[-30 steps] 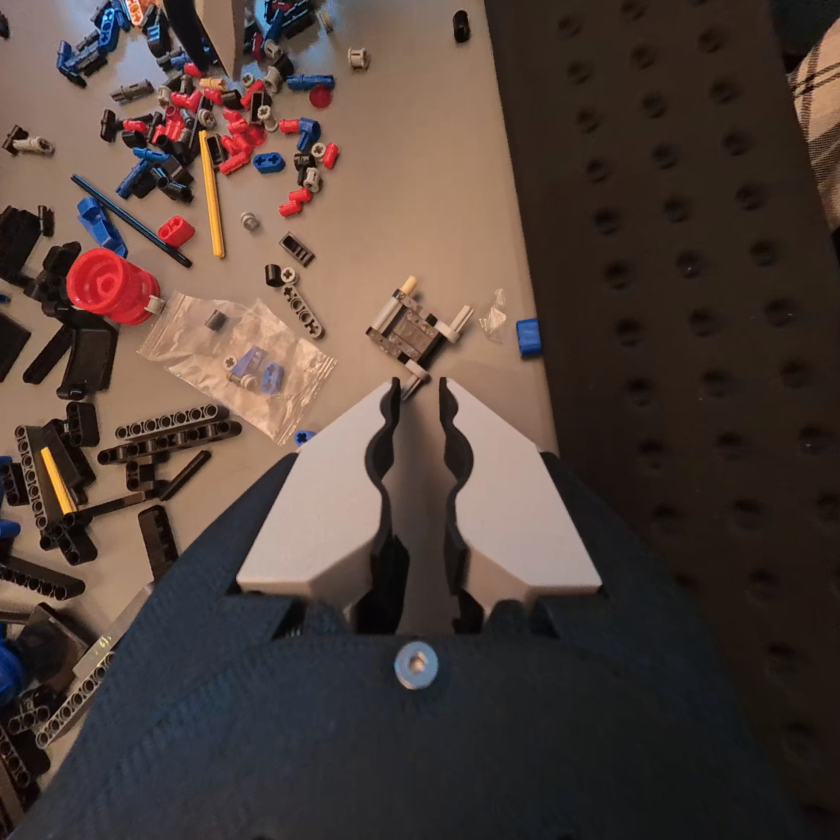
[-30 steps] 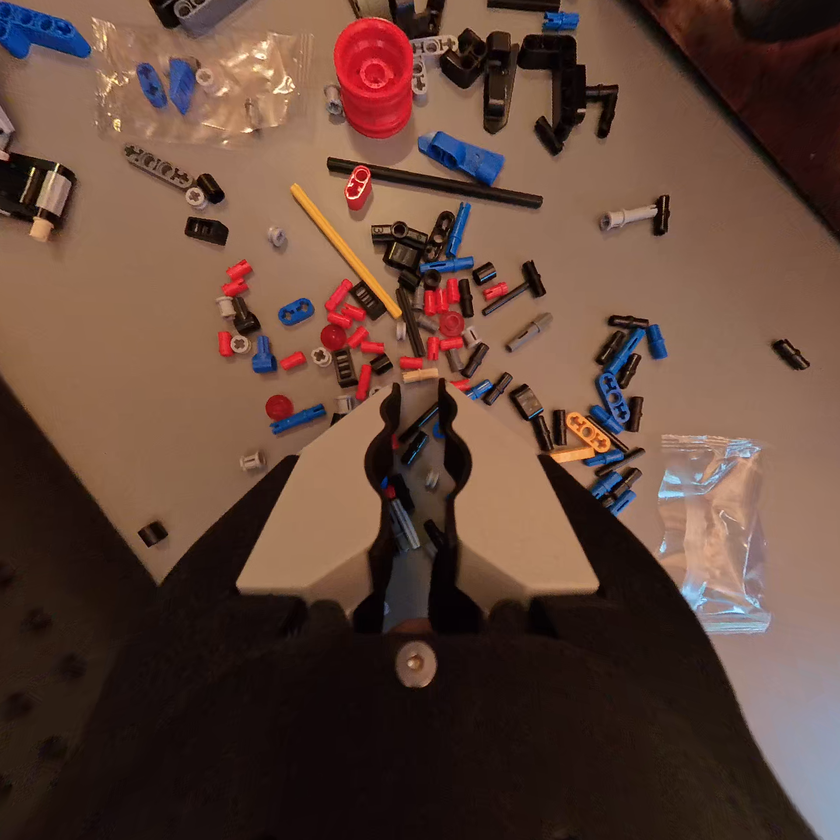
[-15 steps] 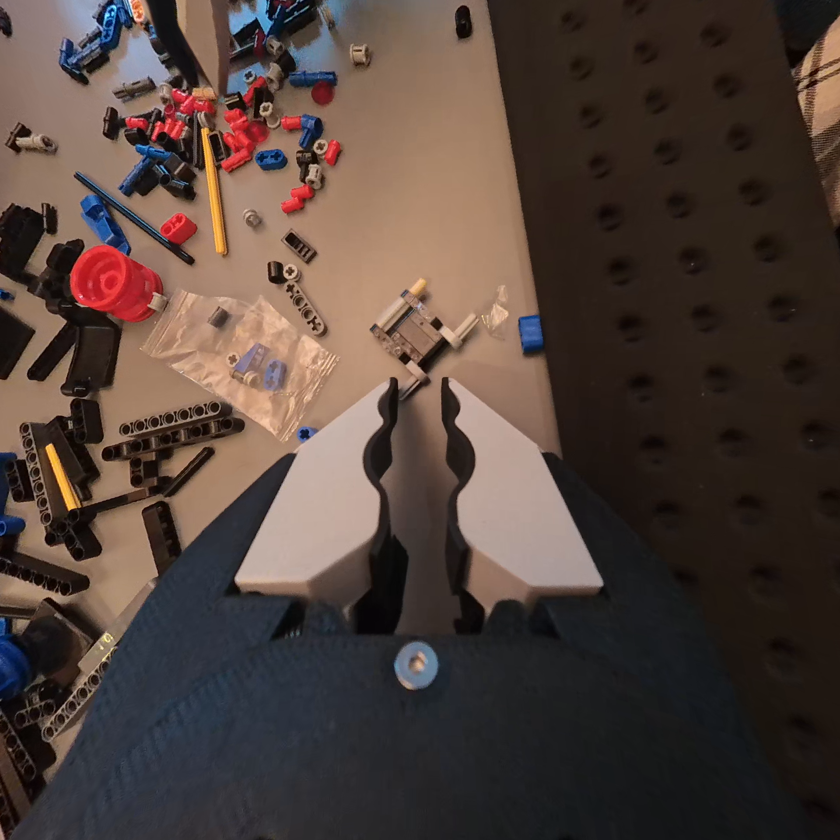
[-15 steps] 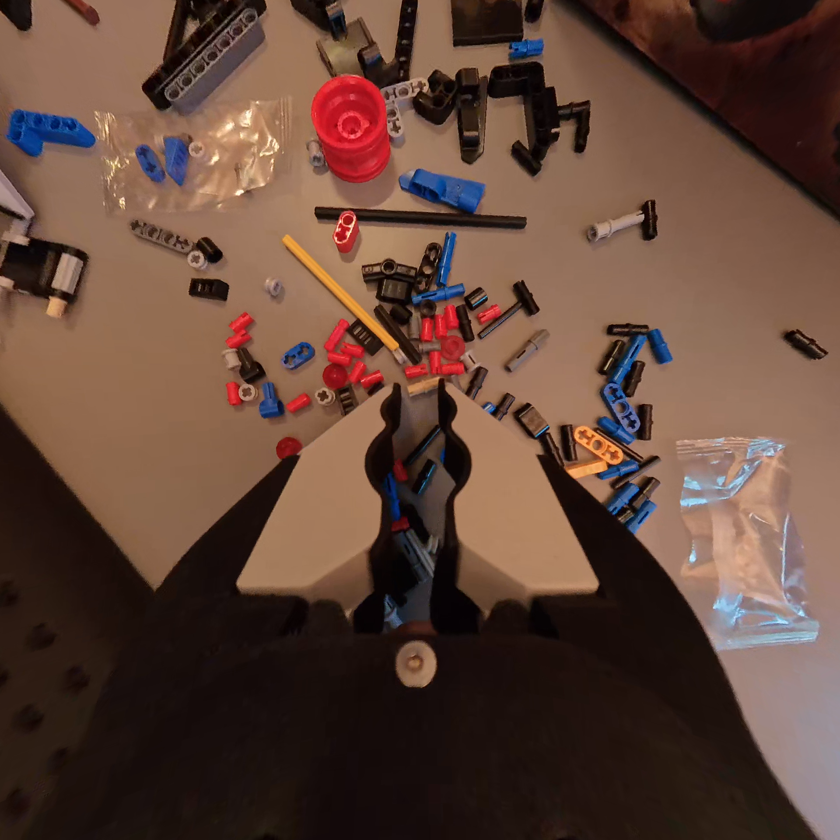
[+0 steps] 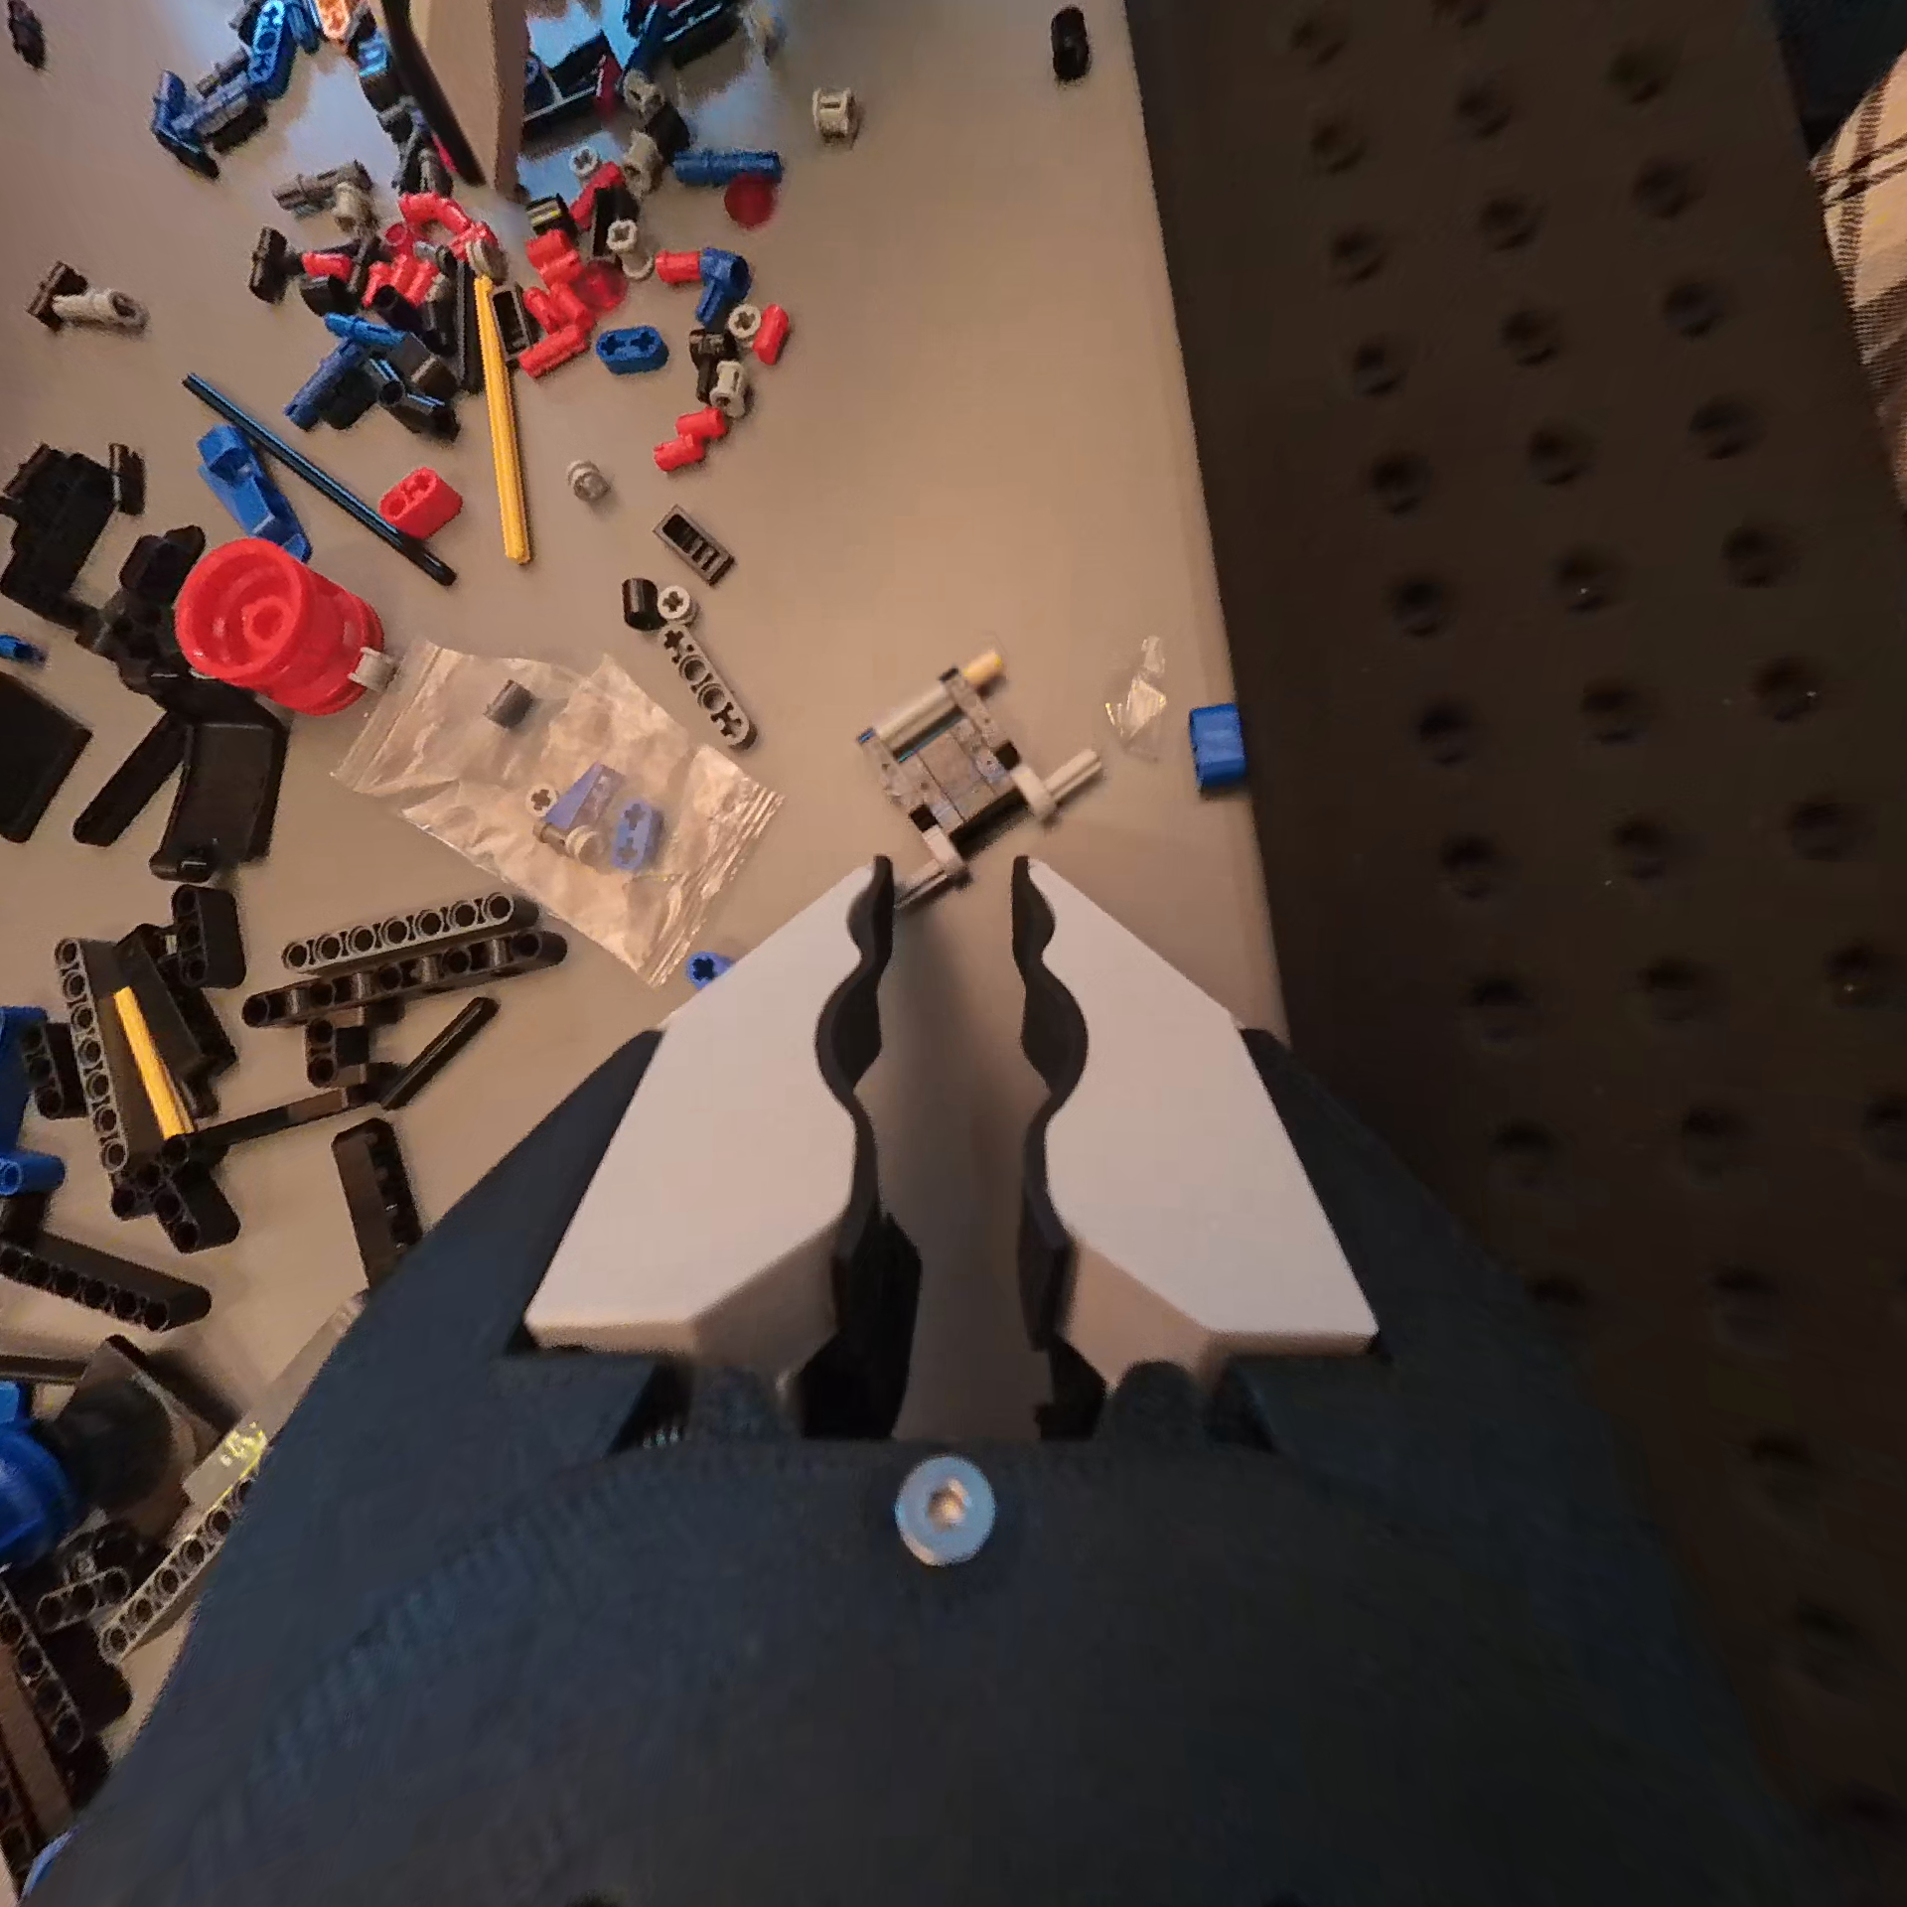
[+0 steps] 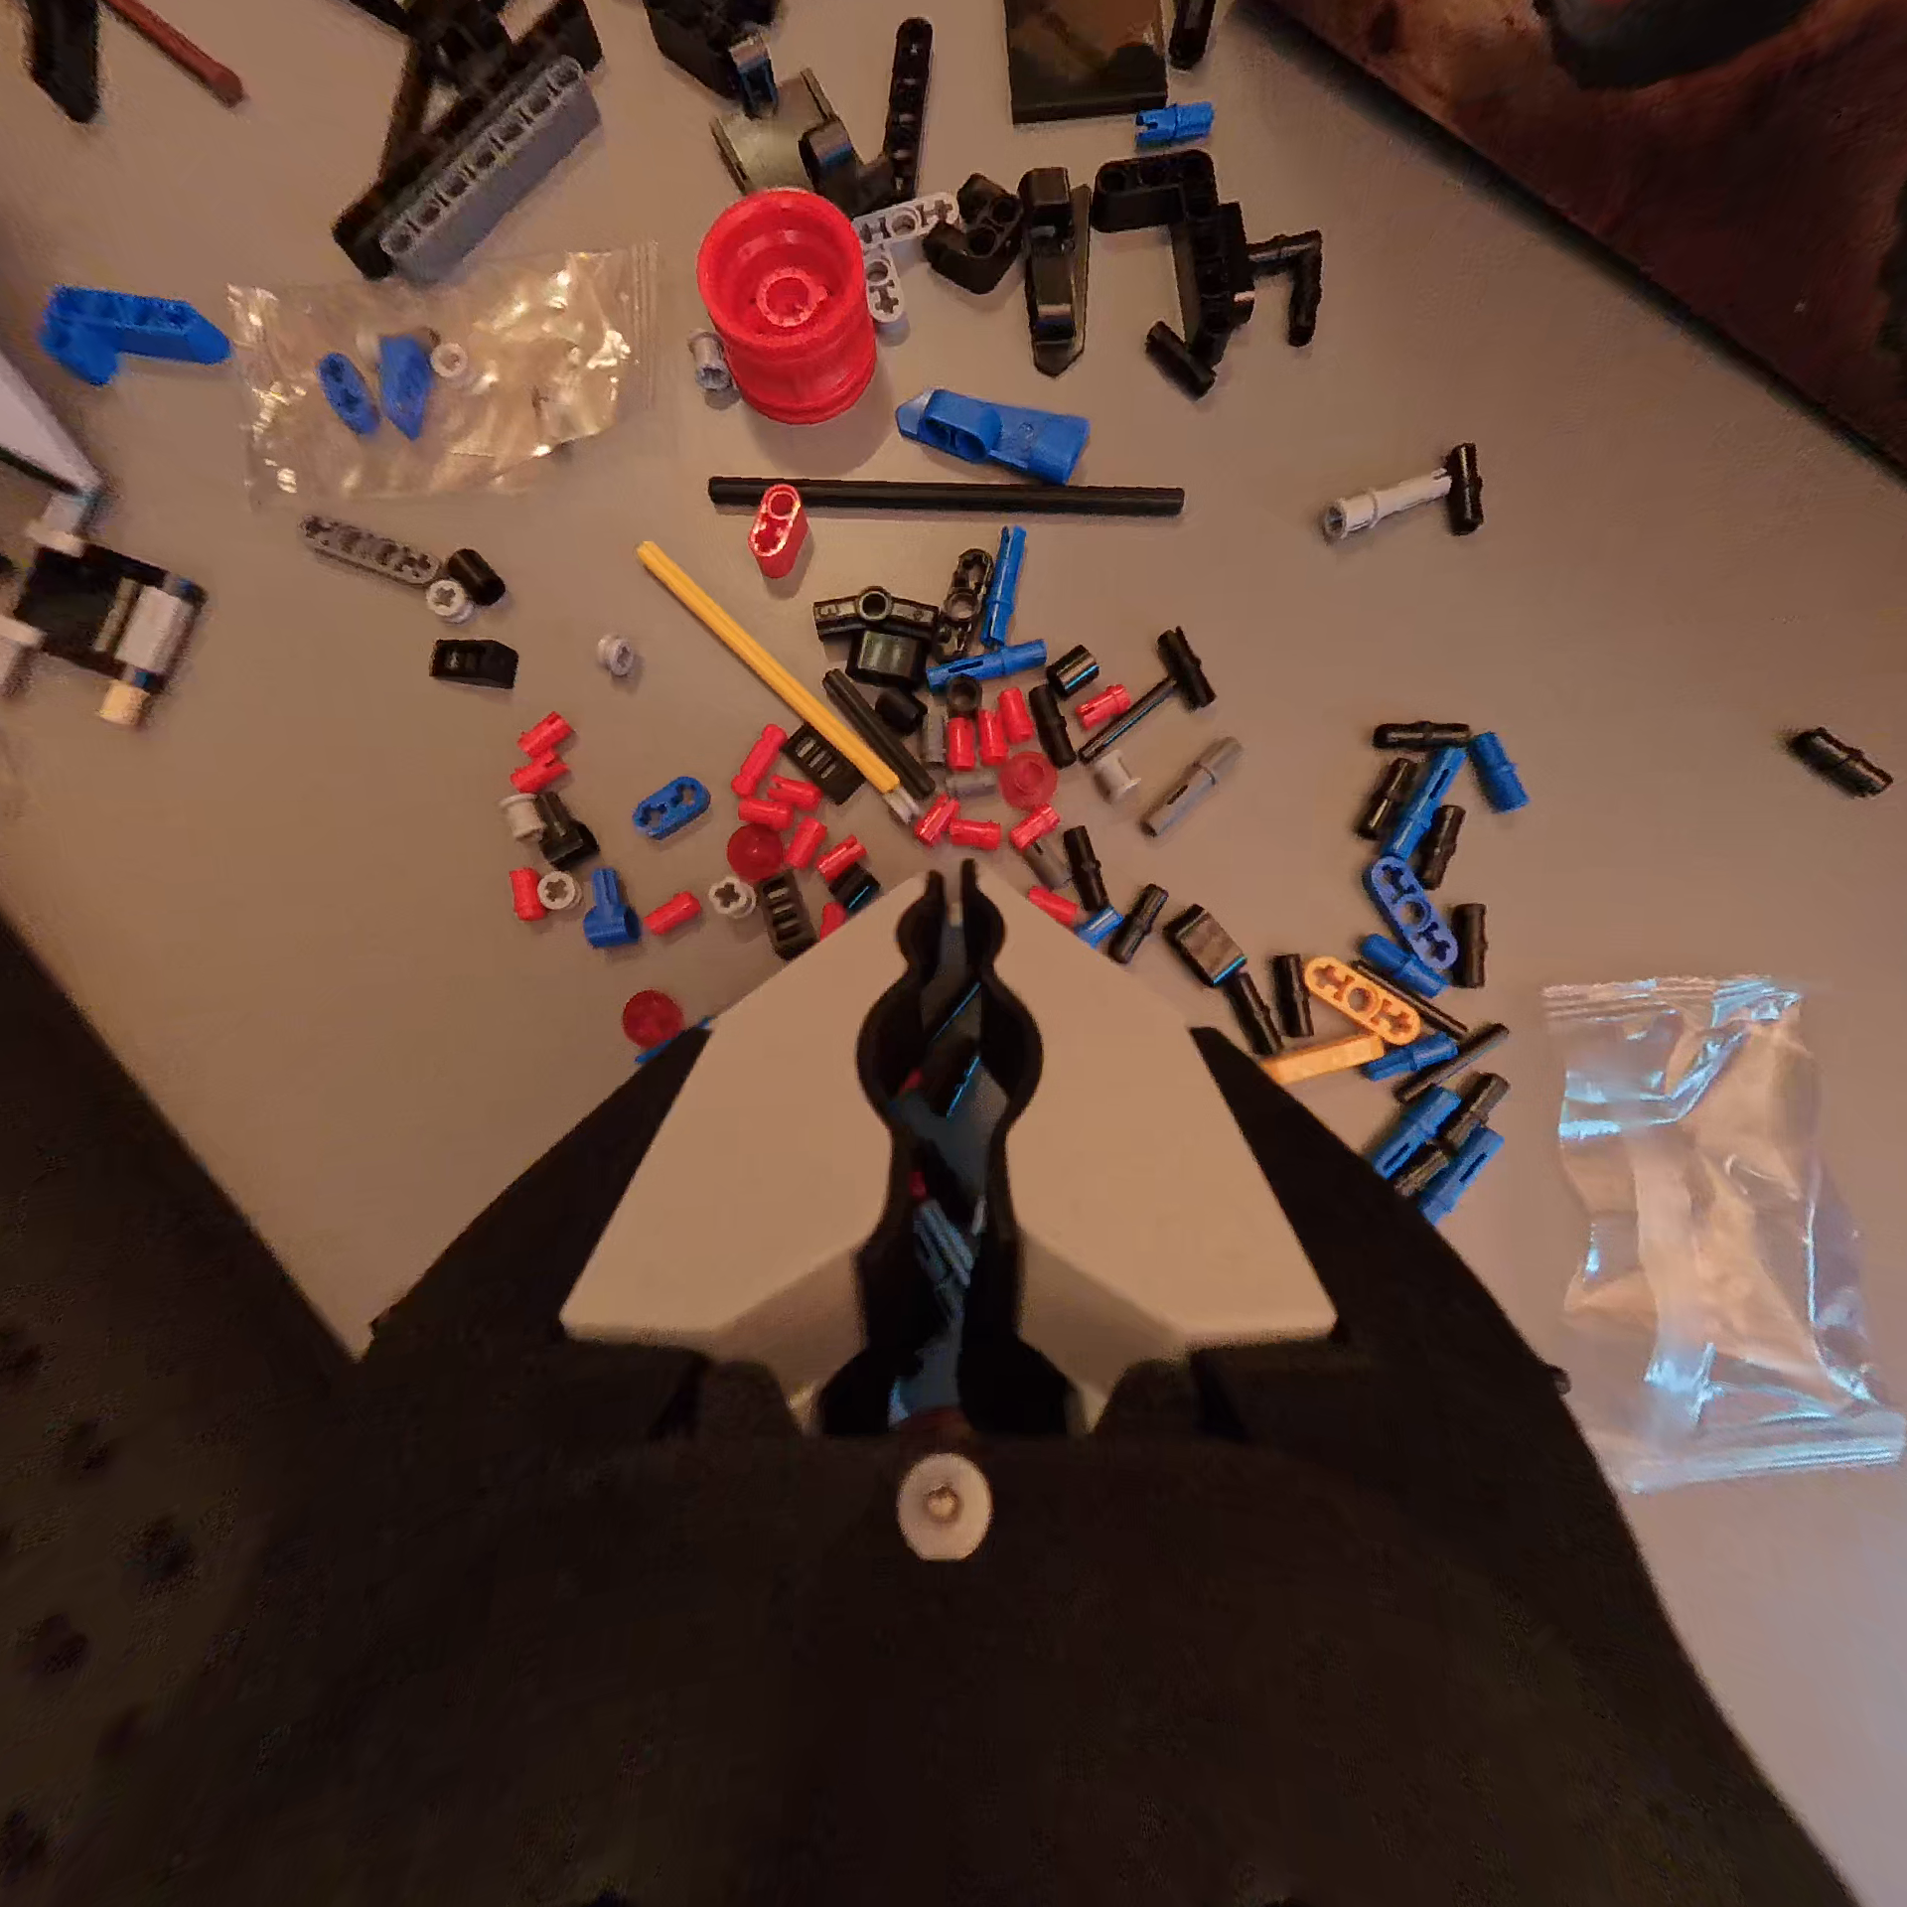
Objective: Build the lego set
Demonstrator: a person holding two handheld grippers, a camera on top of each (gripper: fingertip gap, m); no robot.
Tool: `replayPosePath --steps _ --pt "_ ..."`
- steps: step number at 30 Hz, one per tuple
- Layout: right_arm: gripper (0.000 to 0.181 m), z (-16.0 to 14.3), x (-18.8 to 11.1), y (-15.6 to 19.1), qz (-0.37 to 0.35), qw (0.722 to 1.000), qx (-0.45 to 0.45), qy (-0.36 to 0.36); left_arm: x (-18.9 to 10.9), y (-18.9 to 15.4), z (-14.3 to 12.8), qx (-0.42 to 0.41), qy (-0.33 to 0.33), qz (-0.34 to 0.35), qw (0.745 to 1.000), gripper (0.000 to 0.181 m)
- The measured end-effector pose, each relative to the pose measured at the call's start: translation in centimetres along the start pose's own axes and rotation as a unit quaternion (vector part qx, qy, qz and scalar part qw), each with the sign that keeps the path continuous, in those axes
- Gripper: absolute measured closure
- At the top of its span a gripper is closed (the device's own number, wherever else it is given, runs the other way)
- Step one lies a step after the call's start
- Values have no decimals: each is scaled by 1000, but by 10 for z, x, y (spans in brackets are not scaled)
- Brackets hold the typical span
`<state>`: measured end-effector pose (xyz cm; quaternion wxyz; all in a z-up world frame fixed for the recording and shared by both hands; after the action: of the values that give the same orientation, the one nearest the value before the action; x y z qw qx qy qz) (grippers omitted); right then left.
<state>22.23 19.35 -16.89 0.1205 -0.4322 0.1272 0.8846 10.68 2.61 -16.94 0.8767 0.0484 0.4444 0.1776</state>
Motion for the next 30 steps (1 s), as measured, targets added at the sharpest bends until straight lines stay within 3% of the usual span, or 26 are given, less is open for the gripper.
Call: replayPosePath --steps 6,12,19,30 --pt "167 -5 -20 -10 -3 1000 -13 -15 0 0 0 0 1 0 1000 158" --pt "165 -5 -15 -10 -8 996 -88 2 1 -1 1 0 1 -2 1000 158" --pt "173 -7 -4 -9 15 992 -122 35 1 0 0 -1 2 -2 1000 157" --pt "175 -2 -4 0 31 993 -115 8 -3 3 1 -7 -7 1 1000 151"
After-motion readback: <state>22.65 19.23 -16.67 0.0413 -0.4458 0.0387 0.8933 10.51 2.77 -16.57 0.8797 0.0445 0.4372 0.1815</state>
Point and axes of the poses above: each gripper's, where its closed fingertips meet, x out along the fingers, z out of its top, y = z × x across the jaws, the point moved 1 cm from there along -x, back along the fingers, and after that the axes turned 8 degrees about x, right-handed, at the moved point
